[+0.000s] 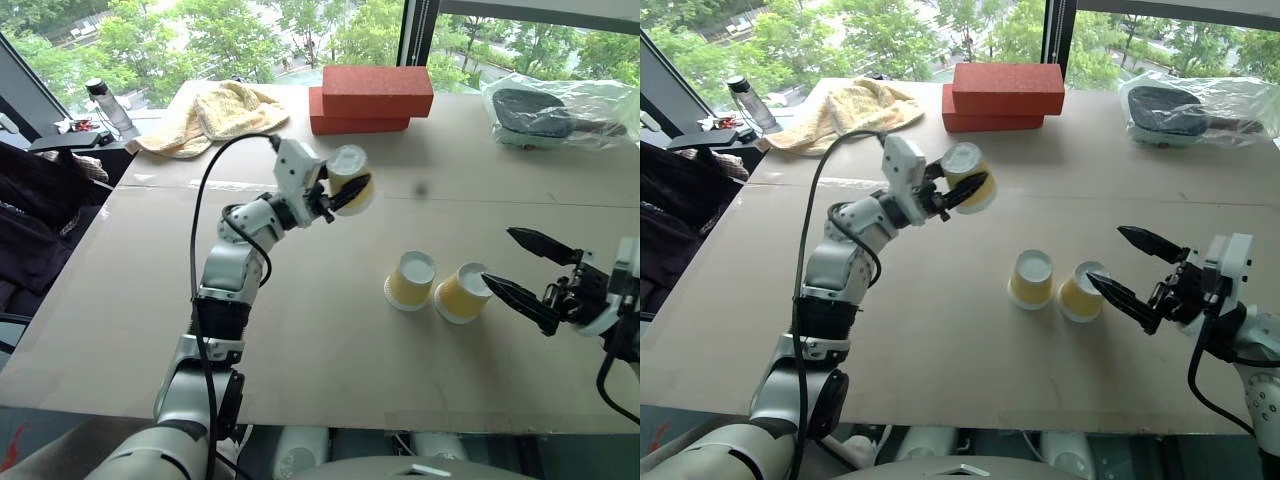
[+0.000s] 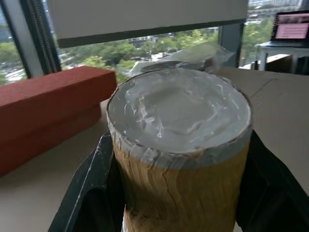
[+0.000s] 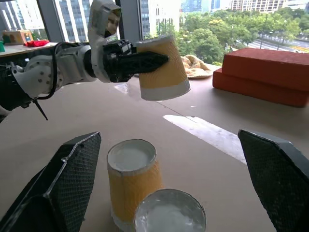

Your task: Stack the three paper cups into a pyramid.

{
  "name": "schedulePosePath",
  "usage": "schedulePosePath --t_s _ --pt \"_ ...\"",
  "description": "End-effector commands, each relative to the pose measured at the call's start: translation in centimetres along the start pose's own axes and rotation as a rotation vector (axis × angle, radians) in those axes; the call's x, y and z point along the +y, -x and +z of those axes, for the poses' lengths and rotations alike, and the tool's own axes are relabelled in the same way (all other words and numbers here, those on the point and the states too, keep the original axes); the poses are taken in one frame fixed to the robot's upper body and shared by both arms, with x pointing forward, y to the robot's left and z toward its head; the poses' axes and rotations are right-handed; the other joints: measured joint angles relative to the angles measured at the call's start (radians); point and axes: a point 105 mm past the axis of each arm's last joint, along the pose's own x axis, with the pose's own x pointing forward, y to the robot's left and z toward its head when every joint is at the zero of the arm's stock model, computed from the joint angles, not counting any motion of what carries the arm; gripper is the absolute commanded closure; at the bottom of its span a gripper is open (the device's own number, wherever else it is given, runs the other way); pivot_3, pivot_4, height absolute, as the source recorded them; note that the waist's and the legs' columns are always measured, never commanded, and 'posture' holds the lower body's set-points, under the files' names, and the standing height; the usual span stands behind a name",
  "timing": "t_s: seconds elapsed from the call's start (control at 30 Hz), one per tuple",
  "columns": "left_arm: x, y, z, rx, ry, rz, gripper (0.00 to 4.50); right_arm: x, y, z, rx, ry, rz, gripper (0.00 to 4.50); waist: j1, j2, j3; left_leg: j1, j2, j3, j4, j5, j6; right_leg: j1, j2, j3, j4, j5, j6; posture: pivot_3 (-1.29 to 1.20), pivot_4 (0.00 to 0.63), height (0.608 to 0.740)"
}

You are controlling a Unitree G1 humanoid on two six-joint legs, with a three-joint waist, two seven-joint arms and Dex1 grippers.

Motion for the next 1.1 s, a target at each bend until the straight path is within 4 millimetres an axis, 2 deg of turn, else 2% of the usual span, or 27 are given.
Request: schedulePosePath --t_s 0.03,0.2,0.43,0.67,0.9,0.97,1.07,1.1 --pt "-3.0 -2.2 2.1 -0.027 0.043 -0.204 2.40 0.0 1.5 0.7 0.015 0.040 -0.023 0.00 -0.004 0.000 0.000 0.001 0.000 0.000 0.000 0.000 0.000 0.000 0.000 0.000 0.000 0.000 0.000 0.00 0.150 0.730" --pt "-6.6 -3.8 1.7 0.003 0.070 -0.434 2.40 0.8 2.3 0.4 0.044 0.037 -0.033 0.00 -0.009 0.002 0.000 0.004 0.001 0.000 -0.002 0.000 0.001 0.000 0.004 0.004 0.001 0.000 0.000 0.00 0.150 0.730" --pt "-9.5 -4.2 1.0 0.017 0.091 -0.578 2.40 1.6 2.6 -0.1 0.069 0.045 -0.038 0.00 -0.004 0.002 0.000 0.004 0.000 0.000 -0.001 -0.001 0.002 0.000 0.005 0.006 0.001 0.000 0.000 0.00 0.150 0.730" --pt "-9.1 -4.2 0.0 0.052 0.073 -0.535 2.40 1.7 2.8 -0.3 0.084 0.056 -0.038 0.00 -0.004 0.002 0.000 0.004 0.000 -0.001 -0.001 -0.001 0.002 0.000 0.005 0.006 0.000 0.000 0.000 0.00 0.150 0.730" --pt "-9.9 -4.2 -1.5 0.067 0.100 -0.550 2.40 1.3 3.0 -0.1 0.086 0.064 -0.035 0.00 -0.003 0.002 0.000 0.004 0.000 -0.001 -0.001 -0.001 0.002 0.000 0.005 0.006 0.000 0.000 0.000 0.00 0.150 0.730" --pt "-9.7 -4.2 -1.5 0.039 0.077 -0.545 1.38 1.3 2.9 -0.1 0.088 0.064 -0.034 0.00 -0.003 0.003 0.000 0.004 0.000 -0.001 -0.001 -0.001 0.002 0.000 0.005 0.006 0.000 0.000 0.000 0.00 0.150 0.730" --pt "-9.2 -4.3 -1.0 -0.001 0.096 -0.516 0.08 1.2 2.9 -0.1 0.087 0.064 -0.034 0.00 -0.003 0.003 0.000 0.004 0.000 -0.001 -0.001 -0.002 0.004 0.000 0.005 0.006 0.000 0.000 0.000 0.00 0.150 0.730" --pt "-9.1 -4.3 -0.9 -0.004 0.092 -0.513 0.08 1.2 2.9 -0.1 0.086 0.064 -0.034 0.00 -0.003 0.002 0.000 0.004 0.000 -0.001 -0.001 -0.002 0.004 0.000 0.005 0.006 0.000 0.000 0.000 0.00 0.150 0.730"
